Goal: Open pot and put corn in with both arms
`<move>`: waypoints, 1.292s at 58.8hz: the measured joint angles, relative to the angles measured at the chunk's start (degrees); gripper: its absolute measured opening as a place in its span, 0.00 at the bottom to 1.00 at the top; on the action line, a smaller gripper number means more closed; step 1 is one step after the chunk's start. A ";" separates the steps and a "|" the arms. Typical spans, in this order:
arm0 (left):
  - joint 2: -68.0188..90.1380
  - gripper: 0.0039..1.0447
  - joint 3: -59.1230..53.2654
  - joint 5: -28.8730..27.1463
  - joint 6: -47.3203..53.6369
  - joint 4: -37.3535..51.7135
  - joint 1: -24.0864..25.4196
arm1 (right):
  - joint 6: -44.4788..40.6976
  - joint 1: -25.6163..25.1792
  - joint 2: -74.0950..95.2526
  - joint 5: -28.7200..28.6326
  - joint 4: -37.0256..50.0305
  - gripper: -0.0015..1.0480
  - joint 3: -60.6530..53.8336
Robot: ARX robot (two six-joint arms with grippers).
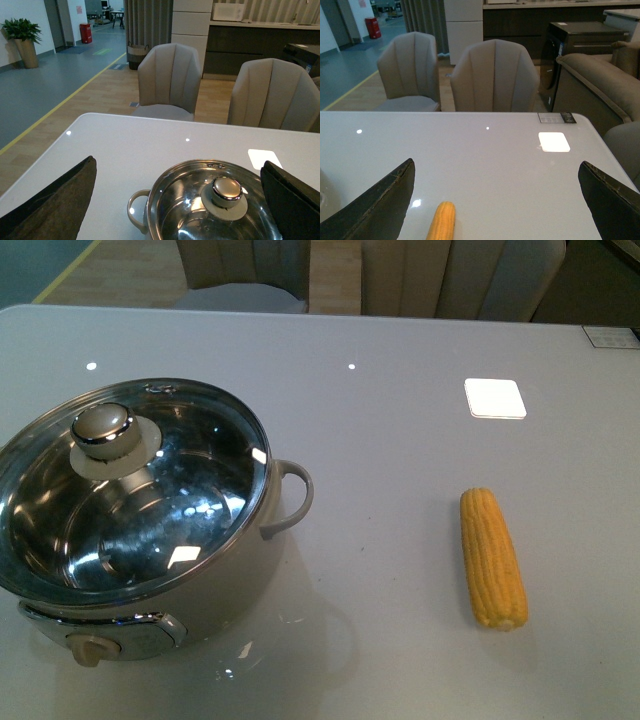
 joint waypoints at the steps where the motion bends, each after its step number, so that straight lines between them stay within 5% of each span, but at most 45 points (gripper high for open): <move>1: 0.00 0.94 0.00 0.00 0.00 0.00 0.00 | 0.00 0.00 0.00 -0.02 0.02 0.92 0.00; 45: 0.11 0.94 0.02 -0.13 -0.04 -0.13 -0.02 | 0.00 0.00 0.00 -0.02 0.00 0.92 0.00; 51: 12.00 0.94 8.07 -5.60 -8.37 -19.41 -1.77 | 0.00 0.00 -0.02 -0.02 0.00 0.92 0.00; 55: 17.62 0.94 9.64 -6.88 -11.72 -23.43 -3.93 | 0.00 0.00 -0.04 -0.09 0.00 0.92 0.00; 65: 27.69 0.94 11.61 -5.75 -11.47 -14.73 -5.97 | 0.00 0.00 -0.04 -0.11 0.00 0.92 0.00; 76: 47.15 0.94 14.64 -4.04 -6.75 5.70 -6.38 | 0.00 0.00 -0.04 -0.09 0.00 0.92 0.00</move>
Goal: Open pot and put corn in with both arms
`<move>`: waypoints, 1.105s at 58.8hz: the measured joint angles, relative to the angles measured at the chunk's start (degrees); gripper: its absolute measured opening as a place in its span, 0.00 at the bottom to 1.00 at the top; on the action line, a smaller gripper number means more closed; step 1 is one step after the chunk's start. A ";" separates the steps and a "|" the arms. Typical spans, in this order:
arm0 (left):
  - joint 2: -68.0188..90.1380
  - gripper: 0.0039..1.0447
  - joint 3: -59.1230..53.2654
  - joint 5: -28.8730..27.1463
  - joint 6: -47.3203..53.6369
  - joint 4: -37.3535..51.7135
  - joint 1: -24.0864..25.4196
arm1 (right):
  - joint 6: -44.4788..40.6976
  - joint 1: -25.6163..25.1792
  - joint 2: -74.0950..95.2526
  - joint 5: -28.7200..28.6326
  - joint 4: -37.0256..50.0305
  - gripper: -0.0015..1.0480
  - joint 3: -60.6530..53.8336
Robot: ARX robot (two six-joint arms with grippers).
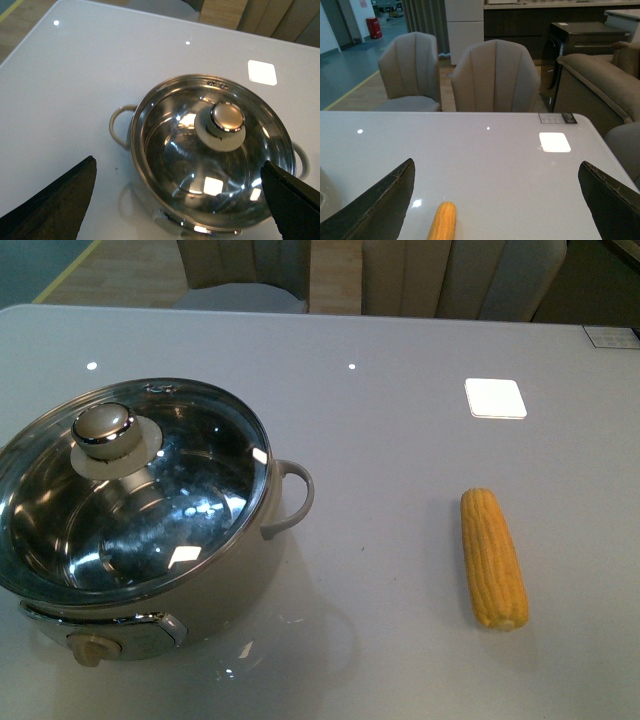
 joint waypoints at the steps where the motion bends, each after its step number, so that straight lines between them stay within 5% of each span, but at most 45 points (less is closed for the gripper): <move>1: 1.11 0.94 0.11 -0.02 0.22 1.09 -0.07 | 0.00 0.00 0.00 0.00 0.00 0.92 0.00; 16: 31.41 0.94 4.98 2.86 4.52 31.93 -2.14 | 0.00 0.00 0.00 0.00 0.00 0.92 0.00; 27: 48.89 0.94 10.25 4.50 7.43 43.12 -3.17 | 0.00 0.00 0.00 -0.02 0.00 0.92 0.00; 65: 65.70 0.94 15.76 3.61 6.75 49.27 -4.55 | 0.00 0.00 0.00 0.00 0.00 0.92 0.00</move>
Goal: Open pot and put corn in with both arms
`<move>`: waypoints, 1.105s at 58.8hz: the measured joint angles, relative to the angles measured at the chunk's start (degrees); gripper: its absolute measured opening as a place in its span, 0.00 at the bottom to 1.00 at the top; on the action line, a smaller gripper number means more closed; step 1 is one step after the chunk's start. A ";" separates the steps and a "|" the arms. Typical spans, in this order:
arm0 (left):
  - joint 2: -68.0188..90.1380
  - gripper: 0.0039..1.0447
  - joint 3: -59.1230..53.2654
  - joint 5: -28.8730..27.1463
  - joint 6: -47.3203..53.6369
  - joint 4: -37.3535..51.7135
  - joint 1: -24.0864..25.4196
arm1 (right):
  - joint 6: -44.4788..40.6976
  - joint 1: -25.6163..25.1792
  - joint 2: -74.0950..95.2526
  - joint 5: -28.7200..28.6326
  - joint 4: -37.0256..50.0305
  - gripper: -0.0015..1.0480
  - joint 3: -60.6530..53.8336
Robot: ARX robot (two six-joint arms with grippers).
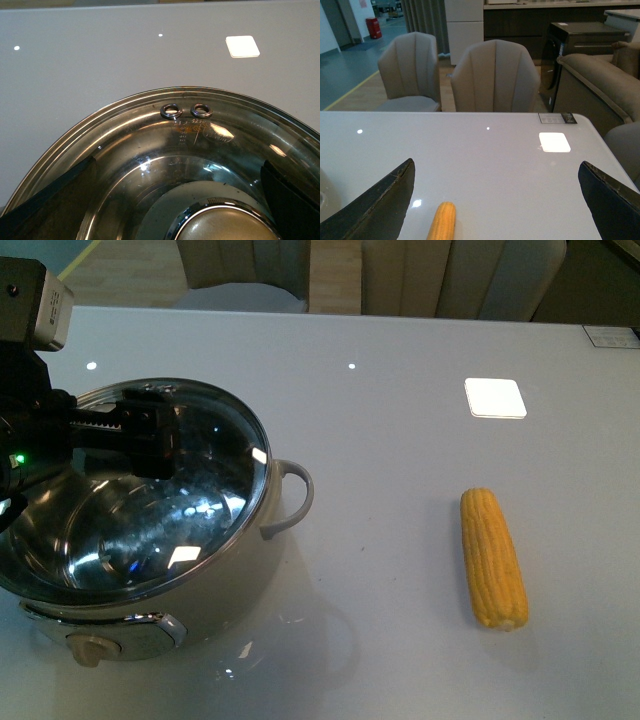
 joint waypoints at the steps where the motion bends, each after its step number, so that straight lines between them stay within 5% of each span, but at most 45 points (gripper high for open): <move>1: 0.04 0.94 0.00 0.00 -0.04 0.09 -0.04 | 0.00 0.00 0.00 0.00 0.00 0.92 0.00; 25: 1.42 0.40 0.42 -0.33 -1.99 1.31 -1.51 | 0.00 0.00 0.00 0.00 0.00 0.92 0.00; 65: -4.70 0.39 1.92 -2.60 0.09 -4.57 -1.46 | 0.00 0.00 0.00 -0.02 0.00 0.92 0.00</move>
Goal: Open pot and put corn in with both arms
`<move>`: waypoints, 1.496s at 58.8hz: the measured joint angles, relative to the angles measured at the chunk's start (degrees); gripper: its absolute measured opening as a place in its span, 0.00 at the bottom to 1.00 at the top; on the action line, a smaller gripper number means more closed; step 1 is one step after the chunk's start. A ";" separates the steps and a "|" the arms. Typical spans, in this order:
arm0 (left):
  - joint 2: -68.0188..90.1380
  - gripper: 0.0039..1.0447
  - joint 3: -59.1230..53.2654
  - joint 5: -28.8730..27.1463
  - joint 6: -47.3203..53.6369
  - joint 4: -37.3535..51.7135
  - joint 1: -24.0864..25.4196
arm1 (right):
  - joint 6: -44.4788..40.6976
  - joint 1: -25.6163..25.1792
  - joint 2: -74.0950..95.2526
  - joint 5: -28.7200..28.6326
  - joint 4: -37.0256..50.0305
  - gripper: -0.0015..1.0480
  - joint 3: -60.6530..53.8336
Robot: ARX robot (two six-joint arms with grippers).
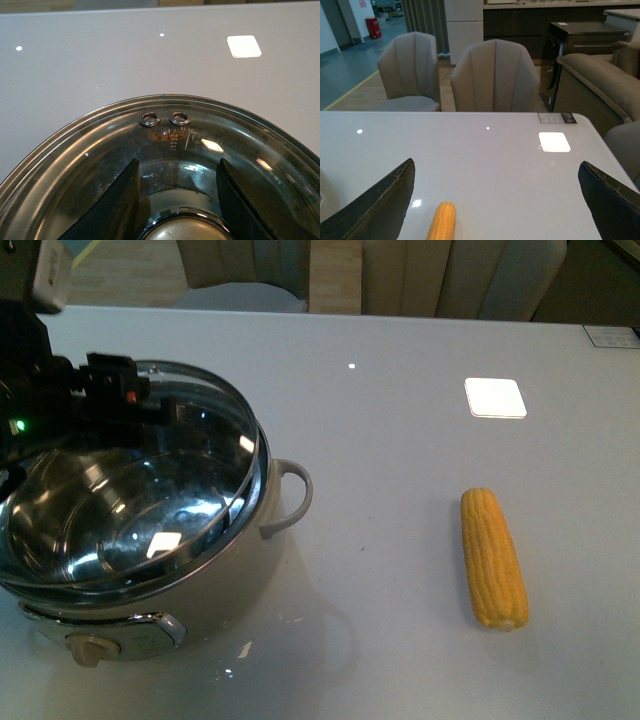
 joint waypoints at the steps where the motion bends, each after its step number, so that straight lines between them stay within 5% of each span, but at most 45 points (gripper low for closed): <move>1: -0.61 0.39 0.24 0.02 0.02 -0.33 0.11 | 0.00 0.00 0.00 0.02 0.00 0.92 0.00; 24: -12.79 0.39 2.78 1.88 1.03 -6.49 4.92 | 0.00 0.00 0.00 0.02 0.00 0.92 0.00; 47: -19.61 0.39 -0.17 10.14 4.15 -7.26 24.02 | 0.00 0.00 0.00 0.02 0.00 0.92 0.00; 64: -10.16 0.39 -2.05 16.63 9.35 2.73 45.99 | 0.00 0.00 0.00 0.02 0.00 0.92 0.00; 74: 1.07 0.39 -2.69 20.15 10.14 11.28 51.25 | 0.00 0.00 0.00 0.00 0.00 0.92 0.00; 88: 14.86 0.39 -1.68 21.35 10.16 18.27 52.11 | 0.00 0.00 0.00 0.00 0.00 0.92 0.00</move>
